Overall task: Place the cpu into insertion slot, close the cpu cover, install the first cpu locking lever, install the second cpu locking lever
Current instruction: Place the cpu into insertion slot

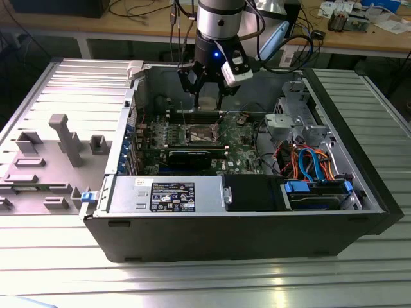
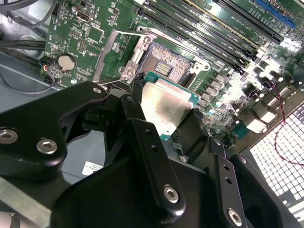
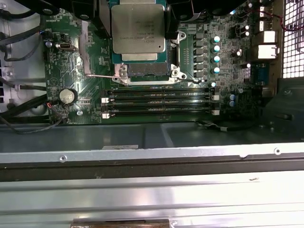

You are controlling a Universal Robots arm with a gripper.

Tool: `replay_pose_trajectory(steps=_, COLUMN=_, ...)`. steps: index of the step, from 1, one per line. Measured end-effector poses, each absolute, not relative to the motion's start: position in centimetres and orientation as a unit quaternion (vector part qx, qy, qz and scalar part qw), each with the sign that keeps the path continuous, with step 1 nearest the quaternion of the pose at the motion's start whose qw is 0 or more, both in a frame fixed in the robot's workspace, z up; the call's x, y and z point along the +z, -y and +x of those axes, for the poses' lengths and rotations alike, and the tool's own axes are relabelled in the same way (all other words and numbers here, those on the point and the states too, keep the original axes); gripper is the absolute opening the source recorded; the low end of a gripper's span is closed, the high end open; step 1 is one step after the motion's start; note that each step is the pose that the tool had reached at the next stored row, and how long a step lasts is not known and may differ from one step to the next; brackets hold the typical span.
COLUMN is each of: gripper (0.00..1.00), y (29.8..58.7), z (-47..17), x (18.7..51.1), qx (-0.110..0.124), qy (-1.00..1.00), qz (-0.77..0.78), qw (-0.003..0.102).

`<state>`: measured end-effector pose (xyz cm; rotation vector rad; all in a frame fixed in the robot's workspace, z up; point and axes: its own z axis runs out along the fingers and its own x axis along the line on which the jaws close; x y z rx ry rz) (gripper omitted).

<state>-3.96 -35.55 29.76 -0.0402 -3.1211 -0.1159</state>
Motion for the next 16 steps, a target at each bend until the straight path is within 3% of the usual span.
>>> replay_pose_trajectory(steps=16, gripper=0.55, y=35.55, z=-3.96, x=29.4, qx=-0.037, qy=0.999, qz=-0.013, qw=0.009)
